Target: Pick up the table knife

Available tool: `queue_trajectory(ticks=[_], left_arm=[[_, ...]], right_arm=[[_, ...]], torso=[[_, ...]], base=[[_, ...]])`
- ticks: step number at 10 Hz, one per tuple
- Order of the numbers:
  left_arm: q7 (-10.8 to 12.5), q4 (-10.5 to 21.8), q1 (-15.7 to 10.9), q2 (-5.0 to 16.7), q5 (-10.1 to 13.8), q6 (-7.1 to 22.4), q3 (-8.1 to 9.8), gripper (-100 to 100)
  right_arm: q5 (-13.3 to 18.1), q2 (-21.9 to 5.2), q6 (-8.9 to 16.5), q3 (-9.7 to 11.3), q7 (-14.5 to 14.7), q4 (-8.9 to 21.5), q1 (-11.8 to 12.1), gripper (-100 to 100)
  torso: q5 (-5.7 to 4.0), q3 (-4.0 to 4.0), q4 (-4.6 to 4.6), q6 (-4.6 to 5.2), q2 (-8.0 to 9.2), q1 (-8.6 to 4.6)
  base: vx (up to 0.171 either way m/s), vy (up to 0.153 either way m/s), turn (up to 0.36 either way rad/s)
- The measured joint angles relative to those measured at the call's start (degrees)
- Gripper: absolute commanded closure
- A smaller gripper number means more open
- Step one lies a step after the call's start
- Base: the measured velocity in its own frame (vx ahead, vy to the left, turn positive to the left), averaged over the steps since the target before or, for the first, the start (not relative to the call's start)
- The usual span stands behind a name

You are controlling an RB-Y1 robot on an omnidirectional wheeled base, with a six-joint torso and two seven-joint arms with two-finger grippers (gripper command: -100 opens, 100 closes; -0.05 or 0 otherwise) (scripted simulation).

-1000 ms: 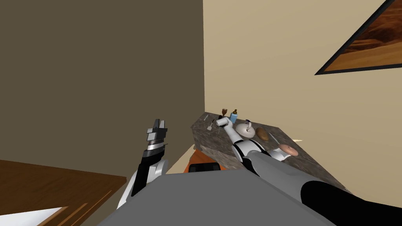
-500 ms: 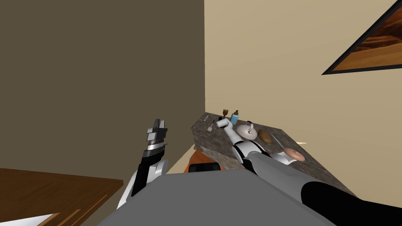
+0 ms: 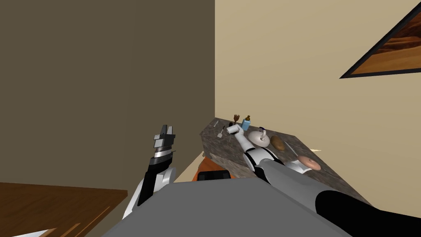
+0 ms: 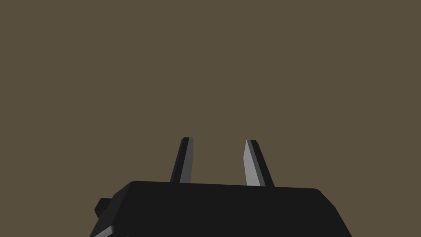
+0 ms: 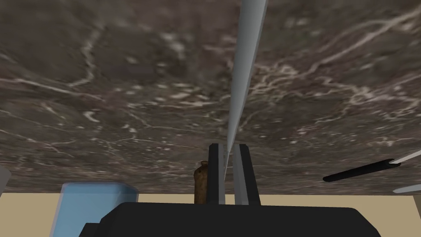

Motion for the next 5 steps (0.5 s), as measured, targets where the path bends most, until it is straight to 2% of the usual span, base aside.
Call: queue_trajectory(ticks=[1, 2, 4, 5], left_arm=[[0.0, 0.0, 0.0, 0.0, 0.0, 0.0, 0.00, 0], [0.0, 0.0, 0.0, 0.0, 0.0, 0.0, 0.00, 0], [0.0, 0.0, 0.0, 0.0, 0.0, 0.0, 0.00, 0], [0.0, 0.0, 0.0, 0.0, 0.0, 0.0, 0.00, 0]], right_arm=[[0.0, 0.0, 0.0, 0.0, 0.0, 0.0, 0.0, 0], [0.0, 0.0, 0.0, 0.0, 0.0, 0.0, 0.0, 100], [-0.5, 0.0, 1.3, -0.5, 0.6, -0.8, -1.2, 100], [-0.6, 0.0, 1.5, -0.5, 0.7, -0.9, -1.2, 0]], torso=[[0.00, 0.00, -0.01, 0.01, 0.00, -0.02], [0.00, 0.00, -0.01, 0.01, 0.00, -0.02], [0.04, 0.13, 0.04, 0.03, 0.24, 0.08], [0.03, 0.09, 0.02, 0.03, 0.17, 0.05]], base=[[0.000, 0.000, 0.000], [-0.039, 0.015, -0.043], [-0.049, 0.018, -0.026], [-0.005, 0.002, 0.001]])
